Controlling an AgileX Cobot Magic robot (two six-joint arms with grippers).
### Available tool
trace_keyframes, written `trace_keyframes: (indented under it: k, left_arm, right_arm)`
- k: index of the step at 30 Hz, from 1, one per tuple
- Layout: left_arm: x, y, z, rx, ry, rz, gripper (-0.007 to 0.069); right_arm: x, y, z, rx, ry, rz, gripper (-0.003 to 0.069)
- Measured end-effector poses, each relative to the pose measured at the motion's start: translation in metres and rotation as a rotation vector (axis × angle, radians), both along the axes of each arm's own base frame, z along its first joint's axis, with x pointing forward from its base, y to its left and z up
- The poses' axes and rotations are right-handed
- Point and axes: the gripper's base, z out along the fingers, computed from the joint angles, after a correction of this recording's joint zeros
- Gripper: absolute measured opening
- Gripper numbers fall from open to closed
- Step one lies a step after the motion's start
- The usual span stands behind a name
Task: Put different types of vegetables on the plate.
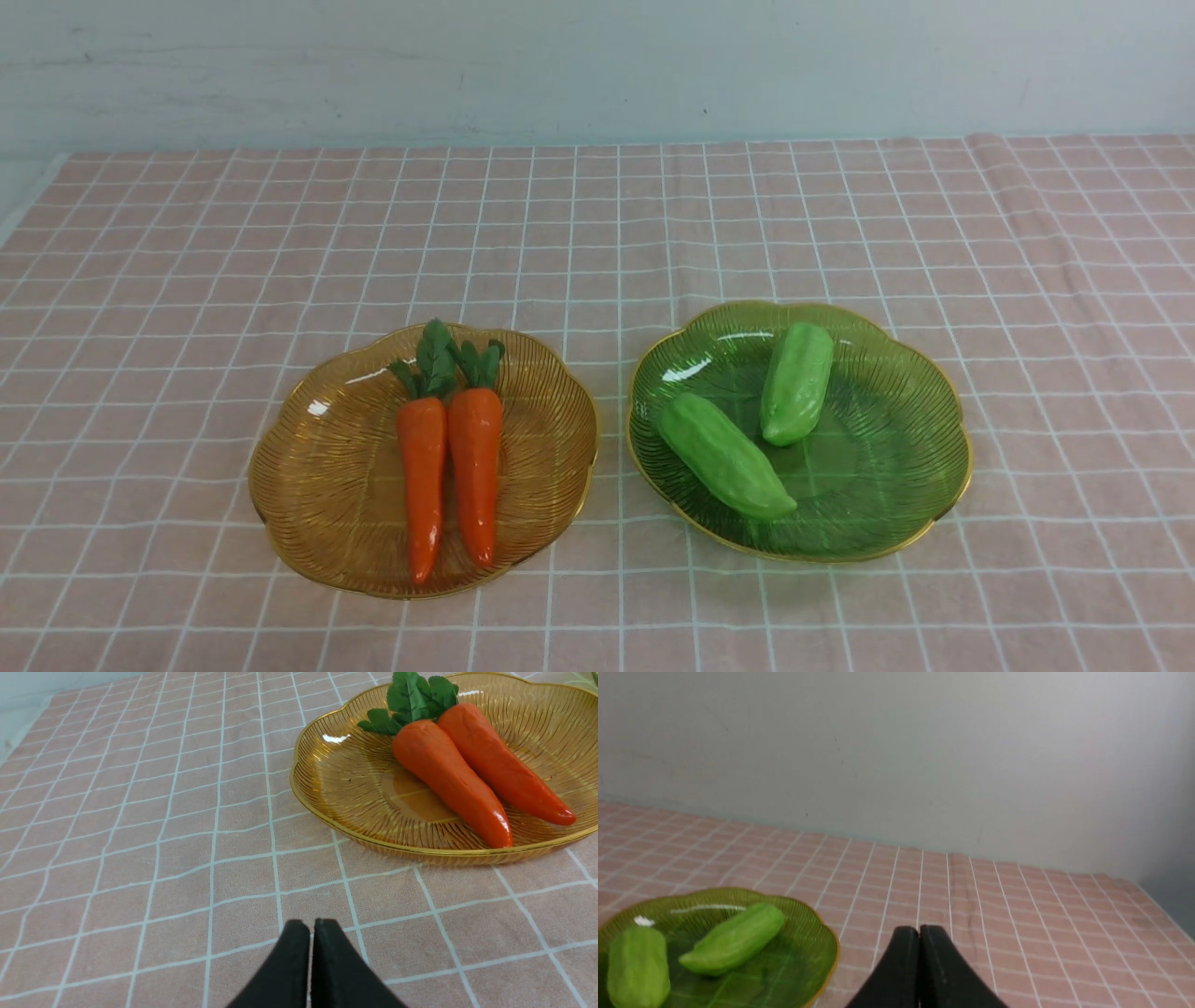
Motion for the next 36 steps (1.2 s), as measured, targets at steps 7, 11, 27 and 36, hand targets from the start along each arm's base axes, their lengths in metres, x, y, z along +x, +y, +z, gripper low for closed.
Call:
trace_keyframes:
  k: [7,11,27,36]
  left_arm:
    - [0.0,0.0,0.0,0.0,0.0,0.0,-0.0003]
    - [0.0,0.0,0.0,0.0,0.0,0.0,-0.0003]
    - [0.0,0.0,0.0,0.0,0.0,0.0,-0.0003]
    - [0.0,0.0,0.0,0.0,0.0,0.0,-0.0003]
  right_arm:
    - [0.015,0.0,-0.058,0.032,0.062,-0.005,-0.0015]
    - [0.016,0.001,-0.07,0.06,0.117,0.0,-0.0015]
    - [0.015,0.002,-0.074,0.086,0.158,0.007,-0.0015]
    - [0.015,0.002,-0.074,0.088,0.158,0.007,-0.0015]
